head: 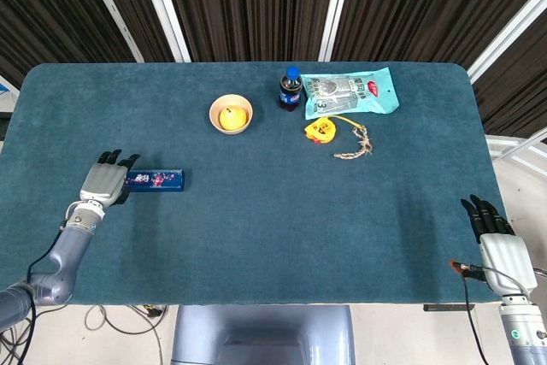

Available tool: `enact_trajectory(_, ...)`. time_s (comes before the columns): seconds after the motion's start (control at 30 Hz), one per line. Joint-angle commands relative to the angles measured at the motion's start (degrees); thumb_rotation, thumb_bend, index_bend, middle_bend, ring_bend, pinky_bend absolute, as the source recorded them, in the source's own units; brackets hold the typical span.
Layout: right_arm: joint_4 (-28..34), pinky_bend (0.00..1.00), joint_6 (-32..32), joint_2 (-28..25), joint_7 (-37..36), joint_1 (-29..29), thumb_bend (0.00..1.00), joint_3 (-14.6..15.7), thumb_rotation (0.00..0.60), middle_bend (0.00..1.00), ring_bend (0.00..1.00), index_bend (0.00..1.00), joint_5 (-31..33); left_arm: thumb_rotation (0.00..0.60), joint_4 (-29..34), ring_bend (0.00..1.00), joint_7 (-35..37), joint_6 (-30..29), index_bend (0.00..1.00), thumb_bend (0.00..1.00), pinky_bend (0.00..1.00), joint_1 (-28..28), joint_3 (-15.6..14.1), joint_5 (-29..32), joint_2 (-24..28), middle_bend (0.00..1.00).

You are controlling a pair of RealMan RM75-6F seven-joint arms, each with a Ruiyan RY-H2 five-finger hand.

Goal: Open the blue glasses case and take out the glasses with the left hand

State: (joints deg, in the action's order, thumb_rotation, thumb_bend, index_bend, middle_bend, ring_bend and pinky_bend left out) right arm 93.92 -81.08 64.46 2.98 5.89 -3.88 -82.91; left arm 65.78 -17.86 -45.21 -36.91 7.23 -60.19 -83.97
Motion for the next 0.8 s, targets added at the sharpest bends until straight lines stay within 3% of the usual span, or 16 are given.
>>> enact_trajectory(0.03, 0.0, 0.2, 0.0, 0.0, 0.0, 0.0, 0.18, 0.0, 0.6, 0.0, 0.0, 0.0, 0.0, 0.6, 0.1, 0.01, 0.2, -0.1, 0.11, 0.52, 0.09, -0.1, 0.0, 0.0, 0.1, 0.33)
enact_trajectory(0.47, 0.1, 0.2, 0.0, -0.1, -0.2, 0.0, 0.18, 0.0, 0.6, 0.0, 0.0, 0.0, 0.1, 0.6, -4.1, 0.01, 0.2, 1.2, 0.11, 0.53, 0.09, -1.6, 0.8, 1.6, -2.2, 0.33)
enact_trajectory(0.8, 0.0, 0.2, -0.1, -0.1, 0.0, -0.1, 0.18, 0.0, 0.6, 0.0, 0.0, 0.0, 0.2, 0.6, -6.6, 0.01, 0.0, 4.4, 0.1, 0.62, 0.09, -3.8, 1.9, 3.9, -4.1, 0.32)
